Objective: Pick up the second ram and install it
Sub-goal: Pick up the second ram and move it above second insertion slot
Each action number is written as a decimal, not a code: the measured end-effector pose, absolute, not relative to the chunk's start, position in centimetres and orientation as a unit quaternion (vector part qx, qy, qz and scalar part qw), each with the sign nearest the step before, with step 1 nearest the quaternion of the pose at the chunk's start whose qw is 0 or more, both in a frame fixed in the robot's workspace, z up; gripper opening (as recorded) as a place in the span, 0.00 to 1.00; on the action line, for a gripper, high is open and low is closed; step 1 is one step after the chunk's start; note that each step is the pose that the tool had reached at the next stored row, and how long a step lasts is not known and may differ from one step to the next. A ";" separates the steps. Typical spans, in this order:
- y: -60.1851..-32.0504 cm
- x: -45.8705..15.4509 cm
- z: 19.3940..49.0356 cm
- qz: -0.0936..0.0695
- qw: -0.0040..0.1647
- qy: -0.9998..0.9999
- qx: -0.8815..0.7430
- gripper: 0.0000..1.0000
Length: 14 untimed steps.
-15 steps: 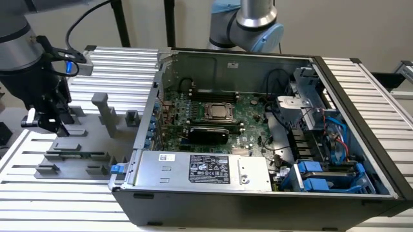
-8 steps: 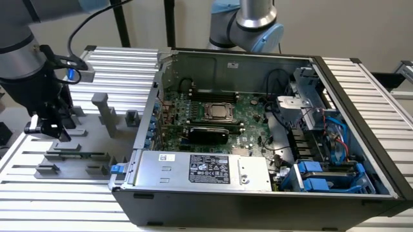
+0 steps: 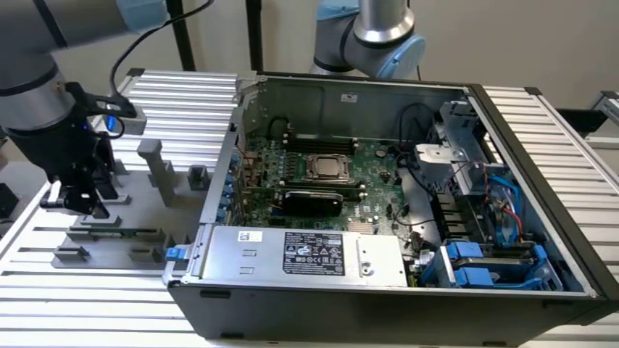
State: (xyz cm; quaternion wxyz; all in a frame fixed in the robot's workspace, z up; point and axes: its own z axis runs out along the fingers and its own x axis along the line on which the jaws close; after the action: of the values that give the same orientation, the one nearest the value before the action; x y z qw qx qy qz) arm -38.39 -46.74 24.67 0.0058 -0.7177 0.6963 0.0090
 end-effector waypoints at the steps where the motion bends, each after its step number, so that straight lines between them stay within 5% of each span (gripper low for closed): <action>1: -46.7 -38.4 24.5 0.009 0.006 0.699 -0.715 1.00; 14: -47.0 -38.4 22.1 0.009 0.006 0.708 -0.706 1.00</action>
State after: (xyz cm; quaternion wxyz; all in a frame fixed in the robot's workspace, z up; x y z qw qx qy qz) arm -38.41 -46.96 22.14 0.0060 -0.7064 0.7077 0.0089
